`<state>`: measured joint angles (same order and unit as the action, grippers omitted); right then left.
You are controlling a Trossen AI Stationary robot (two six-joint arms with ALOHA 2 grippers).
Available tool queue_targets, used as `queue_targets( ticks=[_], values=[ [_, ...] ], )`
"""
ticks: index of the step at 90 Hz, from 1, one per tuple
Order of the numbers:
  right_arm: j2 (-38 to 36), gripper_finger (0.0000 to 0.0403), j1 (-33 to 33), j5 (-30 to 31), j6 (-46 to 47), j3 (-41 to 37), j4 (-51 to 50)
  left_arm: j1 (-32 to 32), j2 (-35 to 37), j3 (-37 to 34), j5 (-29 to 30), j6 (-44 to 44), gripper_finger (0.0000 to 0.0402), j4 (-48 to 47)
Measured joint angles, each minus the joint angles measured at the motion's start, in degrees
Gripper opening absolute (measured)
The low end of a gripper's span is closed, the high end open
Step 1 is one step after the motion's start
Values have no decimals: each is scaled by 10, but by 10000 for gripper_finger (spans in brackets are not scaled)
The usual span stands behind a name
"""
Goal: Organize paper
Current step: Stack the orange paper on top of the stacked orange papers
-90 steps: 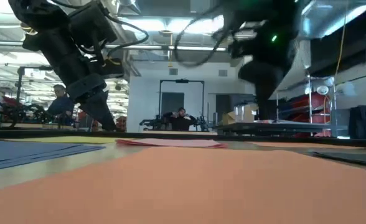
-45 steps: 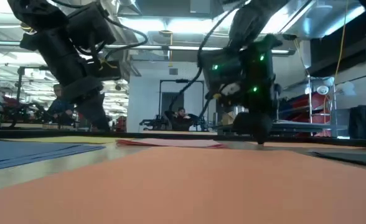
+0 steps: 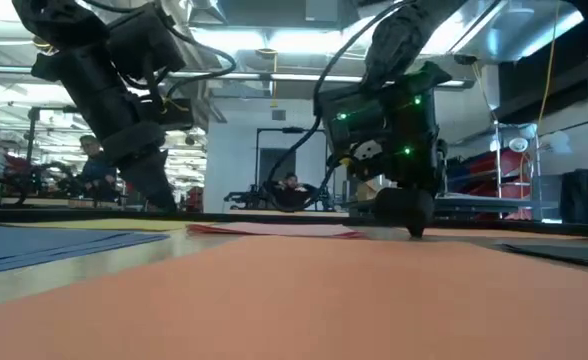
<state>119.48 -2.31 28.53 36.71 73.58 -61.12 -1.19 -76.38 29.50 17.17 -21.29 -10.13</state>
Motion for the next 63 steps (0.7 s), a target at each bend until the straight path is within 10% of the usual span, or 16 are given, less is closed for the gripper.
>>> queue_targets(
  ticks=[63],
  values=[
    [1, 234, -29, 13, -22, 0, -28, 0, 0, 0, 0, -22, 8, -16]
  ],
)
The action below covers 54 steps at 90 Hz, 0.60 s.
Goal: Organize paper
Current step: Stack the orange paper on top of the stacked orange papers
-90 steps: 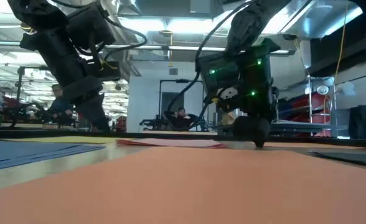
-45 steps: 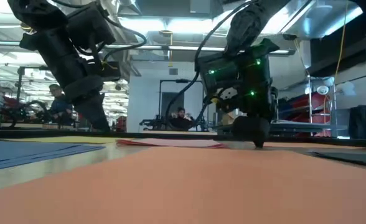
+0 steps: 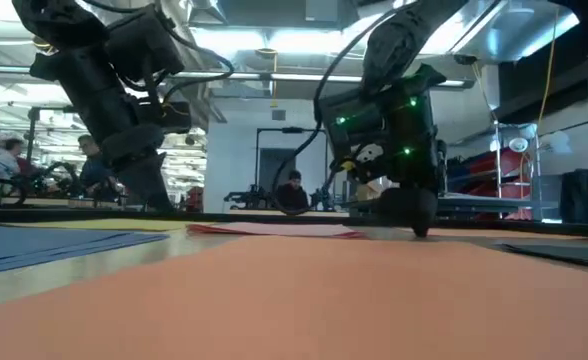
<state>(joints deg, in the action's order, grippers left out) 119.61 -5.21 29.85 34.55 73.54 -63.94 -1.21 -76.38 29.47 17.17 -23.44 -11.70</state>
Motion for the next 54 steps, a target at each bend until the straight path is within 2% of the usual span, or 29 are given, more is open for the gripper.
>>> queue_targets(
  ticks=[34, 54],
  values=[
    [-1, 232, -11, 0, -20, -2, 16, 0, 0, 0, 0, 0, 8, -2],
    [-4, 186, -39, 0, -22, -14, 34, 0, 0, 0, 0, -5, 8, -18]
  ],
)
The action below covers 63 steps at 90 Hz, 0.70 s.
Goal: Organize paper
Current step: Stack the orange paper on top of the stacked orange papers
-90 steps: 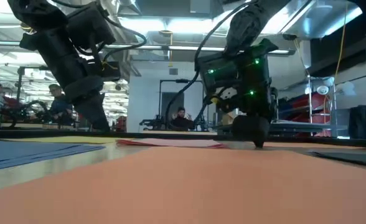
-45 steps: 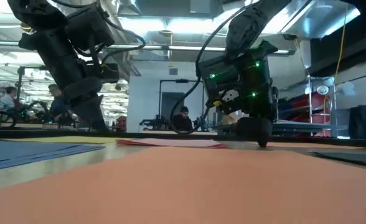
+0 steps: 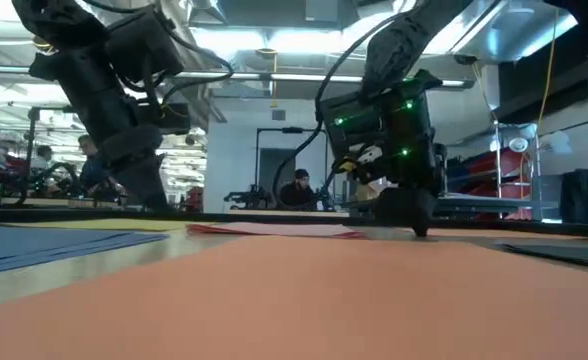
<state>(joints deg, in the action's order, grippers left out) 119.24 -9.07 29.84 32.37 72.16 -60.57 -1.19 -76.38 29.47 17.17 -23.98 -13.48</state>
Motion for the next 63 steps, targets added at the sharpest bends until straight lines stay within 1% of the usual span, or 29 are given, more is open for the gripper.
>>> queue_targets(
  ticks=[9, 27, 34, 44, 47, 59, 63],
  values=[
    [0, 164, -3, 10, -12, -14, 13, 0, 0, 0, 0, -7, 8, -6],
    [-1, 122, -3, 12, -26, -18, 21, 0, 0, 0, 0, -17, 8, -10],
    [-1, 90, -3, 9, -29, -19, 21, -1, 0, 0, 0, -18, 8, -10],
    [-2, 25, -3, 5, -38, -19, 18, -1, 0, 0, 0, -18, 8, -10],
    [-4, 13, -3, 6, -40, -20, 16, -3, 0, 0, 0, -18, 8, -10],
    [-14, 7, 3, 6, -42, -18, 9, -8, 0, 0, 0, -17, 8, -9],
    [-18, 3, 9, -5, -42, -14, 5, -11, 0, 0, 0, -17, 8, -9]
  ],
)
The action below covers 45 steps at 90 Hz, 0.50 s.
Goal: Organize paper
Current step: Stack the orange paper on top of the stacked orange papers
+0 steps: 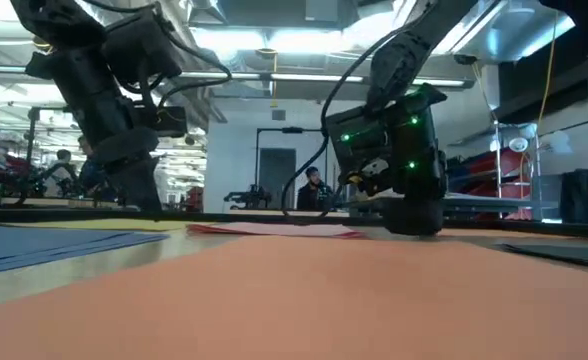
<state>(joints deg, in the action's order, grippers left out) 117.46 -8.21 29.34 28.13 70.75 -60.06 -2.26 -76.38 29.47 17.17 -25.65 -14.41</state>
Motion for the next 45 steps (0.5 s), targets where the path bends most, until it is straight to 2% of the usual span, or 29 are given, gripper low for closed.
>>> queue_targets(
  ticks=[25, 37, 45],
  values=[
    [-46, 0, 38, -31, -1, 12, 0, -4, 0, 0, 0, 1, 8, 0],
    [-49, 1, 45, -13, -1, 11, 3, -4, 0, 0, 0, 1, 8, 0],
    [-42, 16, 41, -11, -1, 1, 19, -5, 0, 0, 0, 5, 8, 0]
  ],
)
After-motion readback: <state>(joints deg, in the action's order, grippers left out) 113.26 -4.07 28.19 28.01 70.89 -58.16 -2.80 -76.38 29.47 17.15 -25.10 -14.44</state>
